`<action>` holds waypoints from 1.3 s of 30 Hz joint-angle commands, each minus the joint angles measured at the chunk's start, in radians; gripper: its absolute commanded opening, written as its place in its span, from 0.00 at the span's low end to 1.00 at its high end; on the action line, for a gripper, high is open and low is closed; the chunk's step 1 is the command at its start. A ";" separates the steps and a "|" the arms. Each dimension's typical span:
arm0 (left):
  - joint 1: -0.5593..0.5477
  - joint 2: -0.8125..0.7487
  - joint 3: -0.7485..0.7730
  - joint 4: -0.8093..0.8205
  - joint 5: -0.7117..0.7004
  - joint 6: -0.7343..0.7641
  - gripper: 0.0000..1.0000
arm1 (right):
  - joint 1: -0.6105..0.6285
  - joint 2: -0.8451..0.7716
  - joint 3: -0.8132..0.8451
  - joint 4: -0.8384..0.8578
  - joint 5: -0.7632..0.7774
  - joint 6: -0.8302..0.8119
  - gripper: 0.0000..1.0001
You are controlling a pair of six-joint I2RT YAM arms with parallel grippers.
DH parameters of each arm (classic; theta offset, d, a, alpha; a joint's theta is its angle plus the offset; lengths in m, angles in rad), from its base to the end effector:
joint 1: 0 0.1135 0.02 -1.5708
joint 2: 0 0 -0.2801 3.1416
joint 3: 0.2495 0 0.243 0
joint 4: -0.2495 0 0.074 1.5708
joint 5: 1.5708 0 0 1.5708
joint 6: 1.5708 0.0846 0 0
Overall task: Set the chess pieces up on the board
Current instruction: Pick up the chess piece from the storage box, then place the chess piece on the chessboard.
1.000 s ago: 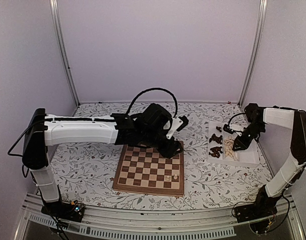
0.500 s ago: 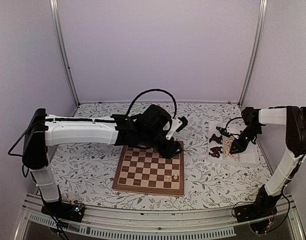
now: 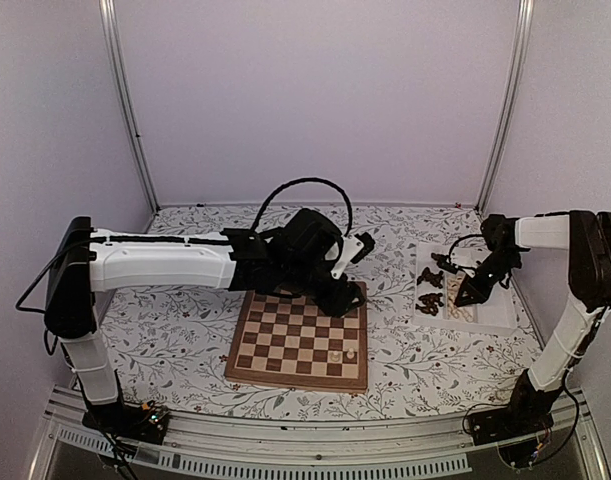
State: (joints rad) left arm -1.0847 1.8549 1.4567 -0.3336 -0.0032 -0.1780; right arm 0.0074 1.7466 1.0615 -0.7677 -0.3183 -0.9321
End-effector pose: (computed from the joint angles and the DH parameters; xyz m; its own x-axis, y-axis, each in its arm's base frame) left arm 0.2137 -0.4038 0.2404 -0.4636 0.4984 -0.7326 0.8138 0.5665 -0.1296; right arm 0.3073 0.0287 0.1335 -0.5568 -0.7667 -0.3197 -0.8234 0.5601 0.0907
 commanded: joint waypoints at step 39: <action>-0.025 0.280 0.298 0.201 0.183 -0.097 0.44 | 0.350 -0.204 0.166 -0.266 -0.456 0.157 0.08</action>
State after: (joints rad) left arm -1.1000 2.1178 1.7329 -0.1524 0.1684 -0.2962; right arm 0.3435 1.5345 1.1999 -1.0100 -0.7361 -0.7811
